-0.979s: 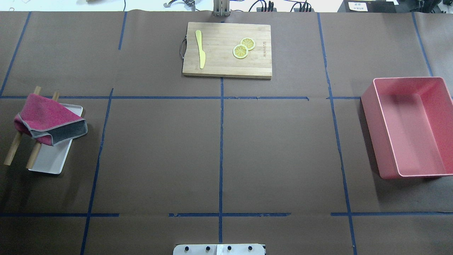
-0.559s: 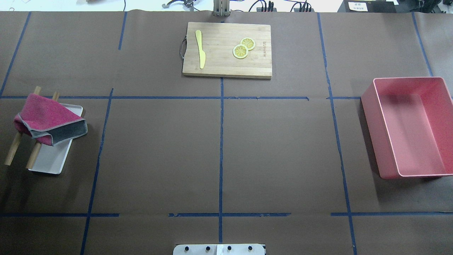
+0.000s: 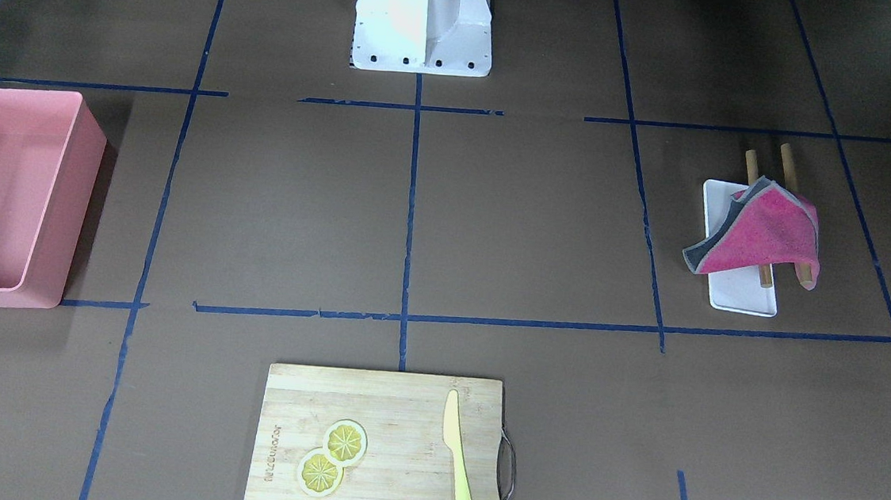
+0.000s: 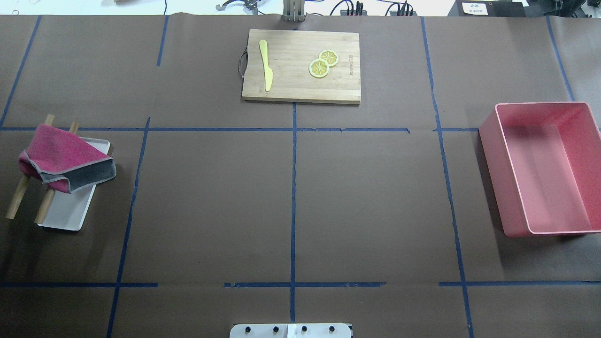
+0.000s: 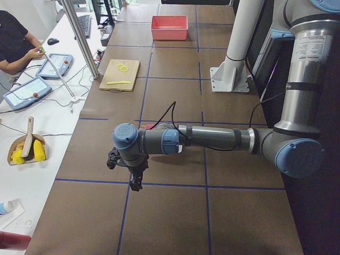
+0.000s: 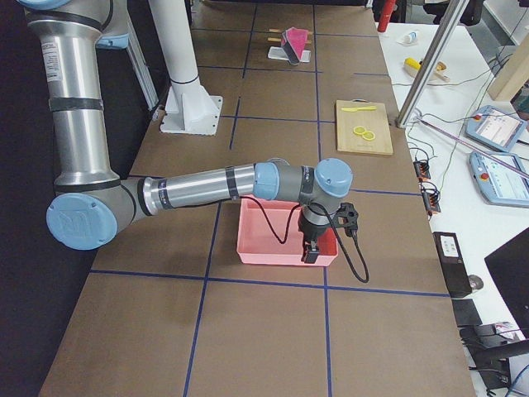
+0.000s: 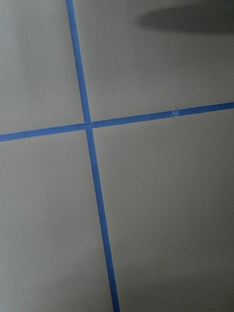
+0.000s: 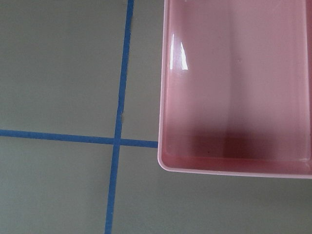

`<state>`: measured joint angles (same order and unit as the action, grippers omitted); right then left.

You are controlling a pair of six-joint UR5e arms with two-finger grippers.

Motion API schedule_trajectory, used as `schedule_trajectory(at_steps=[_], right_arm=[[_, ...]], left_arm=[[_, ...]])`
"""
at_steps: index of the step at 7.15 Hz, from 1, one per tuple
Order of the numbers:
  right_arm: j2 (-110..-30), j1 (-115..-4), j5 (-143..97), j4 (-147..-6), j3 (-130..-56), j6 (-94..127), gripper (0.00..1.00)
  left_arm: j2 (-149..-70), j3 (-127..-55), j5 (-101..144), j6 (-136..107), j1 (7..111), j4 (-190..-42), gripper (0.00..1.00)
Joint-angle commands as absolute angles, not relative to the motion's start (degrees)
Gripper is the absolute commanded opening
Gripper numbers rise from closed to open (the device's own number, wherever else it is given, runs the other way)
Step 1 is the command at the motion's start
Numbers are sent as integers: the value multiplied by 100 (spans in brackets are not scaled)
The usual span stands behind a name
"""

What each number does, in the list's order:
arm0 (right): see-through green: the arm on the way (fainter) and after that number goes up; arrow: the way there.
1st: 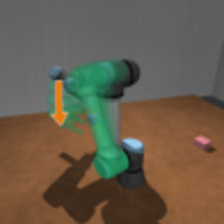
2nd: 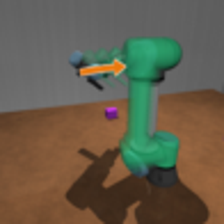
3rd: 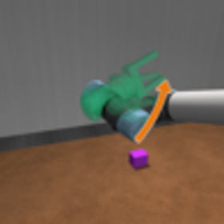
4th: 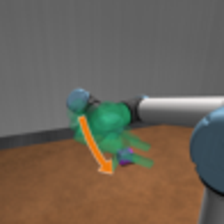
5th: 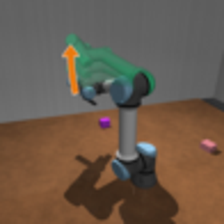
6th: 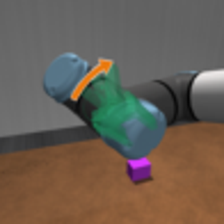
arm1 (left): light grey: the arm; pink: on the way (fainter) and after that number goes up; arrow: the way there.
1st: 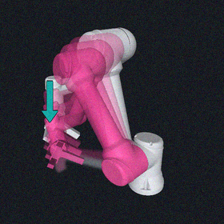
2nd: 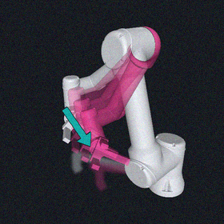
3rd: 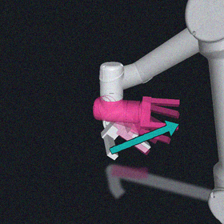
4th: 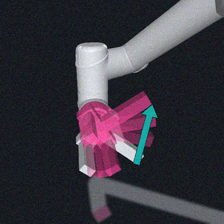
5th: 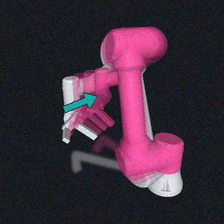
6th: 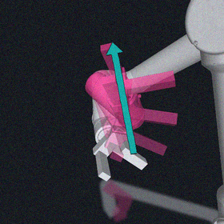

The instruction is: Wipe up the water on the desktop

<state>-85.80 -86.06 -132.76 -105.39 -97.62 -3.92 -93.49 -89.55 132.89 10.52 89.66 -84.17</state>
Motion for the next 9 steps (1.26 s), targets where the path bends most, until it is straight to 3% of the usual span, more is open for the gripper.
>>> schedule_trajectory(at_steps=[1,4,7,9], right_arm=[[-8613,-8526,-13271,-10529,-9730,-413,100],[-8710,-8289,-13254,-9942,-9694,-439,100],[-8710,-8279,-13263,-9914,-9703,-396,100],[-8710,-8271,-13263,-9914,-9686,-378,100]], left_arm=[[-9160,-9139,13507,1046,8956,-8899,100],[-9053,-9517,13597,-820,8091,-9728,100],[-9464,-9905,13606,-2631,6956,-9738,99],[-9676,-9914,13579,-2751,6769,-9730,97]])
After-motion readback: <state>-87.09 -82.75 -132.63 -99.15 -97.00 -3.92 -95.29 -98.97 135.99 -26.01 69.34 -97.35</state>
